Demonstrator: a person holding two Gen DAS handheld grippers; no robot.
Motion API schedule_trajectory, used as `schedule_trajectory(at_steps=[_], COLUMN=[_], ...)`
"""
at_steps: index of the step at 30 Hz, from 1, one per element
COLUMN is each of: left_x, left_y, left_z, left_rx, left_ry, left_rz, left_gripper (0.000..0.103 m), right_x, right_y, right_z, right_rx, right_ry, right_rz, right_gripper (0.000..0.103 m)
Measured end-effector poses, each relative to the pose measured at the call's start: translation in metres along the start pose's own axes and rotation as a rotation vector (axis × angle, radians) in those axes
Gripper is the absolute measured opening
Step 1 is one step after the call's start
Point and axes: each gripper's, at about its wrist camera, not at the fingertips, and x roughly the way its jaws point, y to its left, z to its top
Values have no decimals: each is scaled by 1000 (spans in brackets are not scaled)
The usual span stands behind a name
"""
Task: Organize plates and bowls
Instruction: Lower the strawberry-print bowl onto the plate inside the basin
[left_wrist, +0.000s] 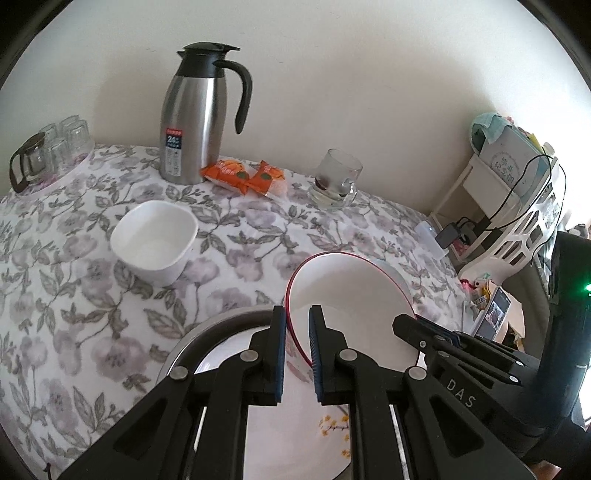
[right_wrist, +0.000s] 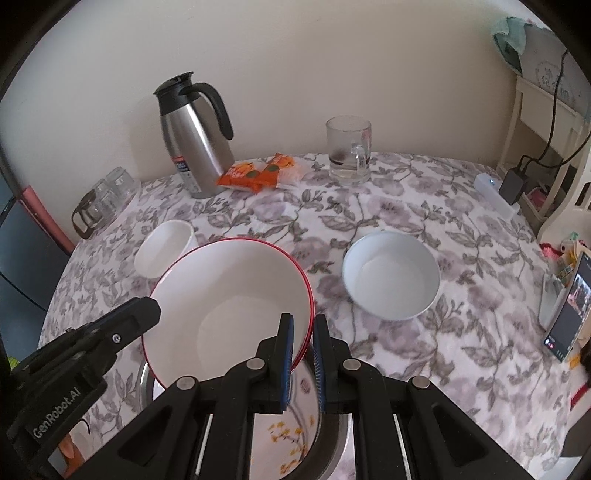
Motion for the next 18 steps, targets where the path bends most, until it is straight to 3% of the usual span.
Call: schedule_trajectory(at_steps=[18], left_x=[-11], left_y=[36], left_z=[-40], left_rx=[-48], left_ry=[34], left_rz=[31], left_gripper=[12], right_x=[6], right_y=[25], right_z=[-42], right_rx=[4], right_ry=[37], right_rz=[44], right_gripper=[12])
